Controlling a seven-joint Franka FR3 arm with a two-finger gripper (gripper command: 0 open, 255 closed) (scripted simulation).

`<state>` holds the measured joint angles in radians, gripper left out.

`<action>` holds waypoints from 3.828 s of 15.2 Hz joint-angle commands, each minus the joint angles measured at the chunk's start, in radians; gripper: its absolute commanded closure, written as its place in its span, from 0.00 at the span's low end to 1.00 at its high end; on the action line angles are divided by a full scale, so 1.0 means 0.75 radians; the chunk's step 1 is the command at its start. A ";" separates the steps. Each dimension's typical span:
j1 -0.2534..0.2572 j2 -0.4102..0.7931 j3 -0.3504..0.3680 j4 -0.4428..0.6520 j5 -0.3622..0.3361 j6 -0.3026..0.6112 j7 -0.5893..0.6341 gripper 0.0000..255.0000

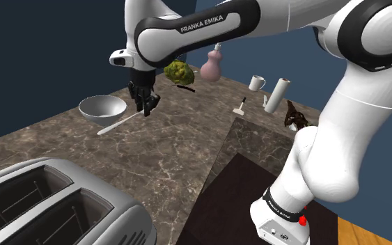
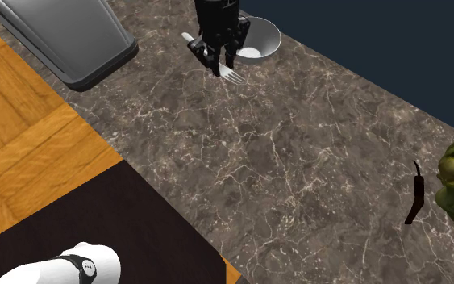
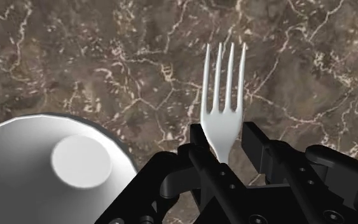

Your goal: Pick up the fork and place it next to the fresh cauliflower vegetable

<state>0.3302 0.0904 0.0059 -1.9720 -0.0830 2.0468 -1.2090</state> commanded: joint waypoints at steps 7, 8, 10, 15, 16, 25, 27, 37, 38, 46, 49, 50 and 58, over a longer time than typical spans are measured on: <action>0.000 -0.033 0.001 0.104 0.005 -0.137 -0.011 1.00; 0.000 -0.037 0.001 0.118 0.006 -0.155 -0.013 1.00; 0.001 -0.043 0.001 0.146 0.007 -0.189 -0.015 1.00; 0.001 -0.055 0.001 0.221 0.009 -0.276 -0.021 1.00; 0.001 -0.056 0.001 0.237 0.009 -0.293 -0.022 1.00; -0.062 -0.087 -0.057 0.273 0.011 -0.351 -0.149 1.00; -0.094 -0.093 -0.087 0.265 0.011 -0.344 -0.211 1.00; -0.255 -0.044 -0.238 0.321 0.024 -0.328 -0.524 1.00; -0.271 -0.032 -0.253 0.335 0.027 -0.329 -0.556 1.00; -0.414 0.114 -0.359 0.515 0.078 -0.351 -0.812 1.00; -0.476 0.193 -0.391 0.616 0.109 -0.372 -0.906 1.00; -0.498 0.222 -0.400 0.654 0.120 -0.381 -0.937 1.00; -0.710 0.524 -0.448 1.084 0.233 -0.510 -1.166 1.00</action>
<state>-0.1813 0.4566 -0.3270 -1.2000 0.0818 1.6782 -2.0625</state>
